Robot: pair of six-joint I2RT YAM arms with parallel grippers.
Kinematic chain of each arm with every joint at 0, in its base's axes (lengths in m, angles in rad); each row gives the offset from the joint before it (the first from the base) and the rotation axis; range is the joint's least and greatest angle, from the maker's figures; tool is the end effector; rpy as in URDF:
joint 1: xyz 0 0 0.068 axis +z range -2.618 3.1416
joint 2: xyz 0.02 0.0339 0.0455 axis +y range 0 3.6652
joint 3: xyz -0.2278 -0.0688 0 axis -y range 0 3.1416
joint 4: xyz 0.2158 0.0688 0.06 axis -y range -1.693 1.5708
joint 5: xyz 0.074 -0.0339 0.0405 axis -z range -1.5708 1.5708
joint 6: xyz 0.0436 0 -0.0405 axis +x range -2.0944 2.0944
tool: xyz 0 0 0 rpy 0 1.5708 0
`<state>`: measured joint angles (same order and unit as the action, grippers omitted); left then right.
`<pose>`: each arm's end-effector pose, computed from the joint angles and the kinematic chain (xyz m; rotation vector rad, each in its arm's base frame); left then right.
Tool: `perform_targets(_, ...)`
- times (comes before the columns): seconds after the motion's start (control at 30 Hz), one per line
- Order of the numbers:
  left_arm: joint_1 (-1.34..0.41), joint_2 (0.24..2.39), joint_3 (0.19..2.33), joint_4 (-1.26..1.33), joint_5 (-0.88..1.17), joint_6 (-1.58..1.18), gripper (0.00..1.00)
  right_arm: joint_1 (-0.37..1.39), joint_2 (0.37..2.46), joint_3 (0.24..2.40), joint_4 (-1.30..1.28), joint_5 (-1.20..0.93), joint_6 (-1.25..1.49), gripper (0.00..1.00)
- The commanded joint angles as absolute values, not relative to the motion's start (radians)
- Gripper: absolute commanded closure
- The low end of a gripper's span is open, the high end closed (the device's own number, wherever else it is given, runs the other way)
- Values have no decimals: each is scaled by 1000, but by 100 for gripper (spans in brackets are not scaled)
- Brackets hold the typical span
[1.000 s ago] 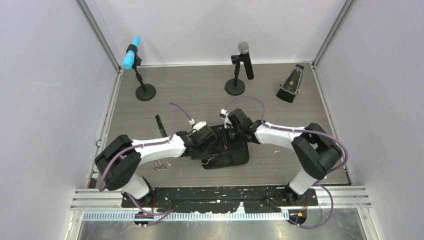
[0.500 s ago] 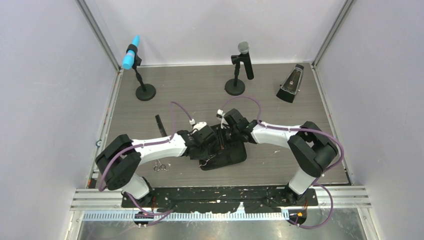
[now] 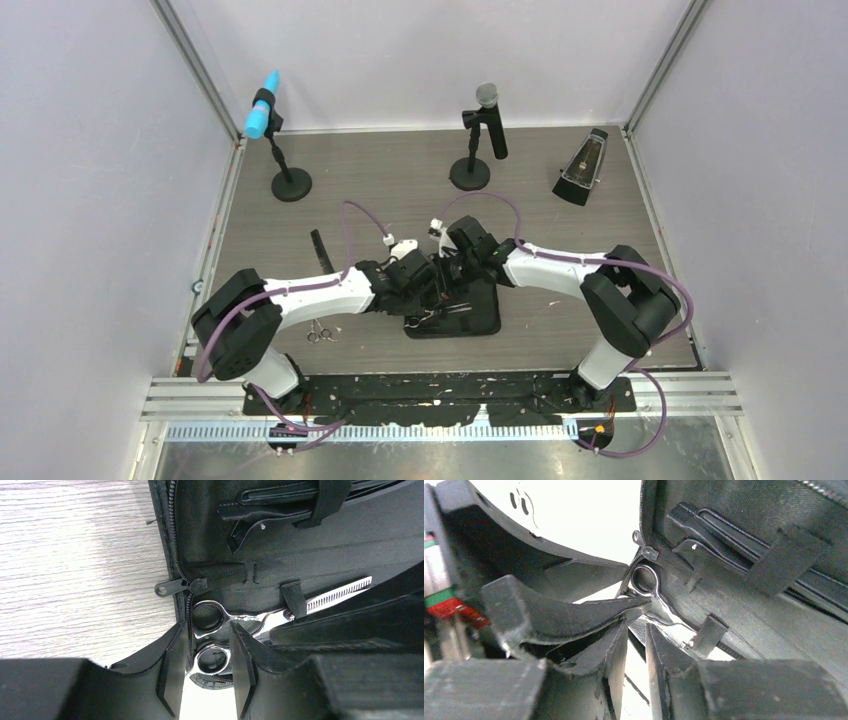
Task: Sort the hair-cutting tools
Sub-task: Adjust the hairdressing tool bag at the center of the board.
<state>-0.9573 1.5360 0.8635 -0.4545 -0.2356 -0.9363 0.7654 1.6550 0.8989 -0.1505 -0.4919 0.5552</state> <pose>0.1628 -0.2135 0.1485 -0.0434 2.6788 -0.3052 0.2068 0.2273 0.1476 -0.5151 2.6576 1.1052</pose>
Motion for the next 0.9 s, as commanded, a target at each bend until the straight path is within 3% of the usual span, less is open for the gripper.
perform_targets(0.0,-963,1514,877,-385,-243,-948,62,732,1528,903,-170,-453,520,66)
perform_targets(0.2,-963,1477,861,-395,-249,-945,57,658,1357,900,-450,-77,432,47)
perform_targets(0.33,-965,1460,872,-418,-233,-933,53,603,1304,861,-579,66,421,41)
perform_targets(0.73,-980,1516,943,-455,-160,-893,51,579,1349,713,-492,31,460,41)
perform_targets(0.87,-980,1575,961,-449,-130,-887,51,580,1387,697,-463,19,456,45)
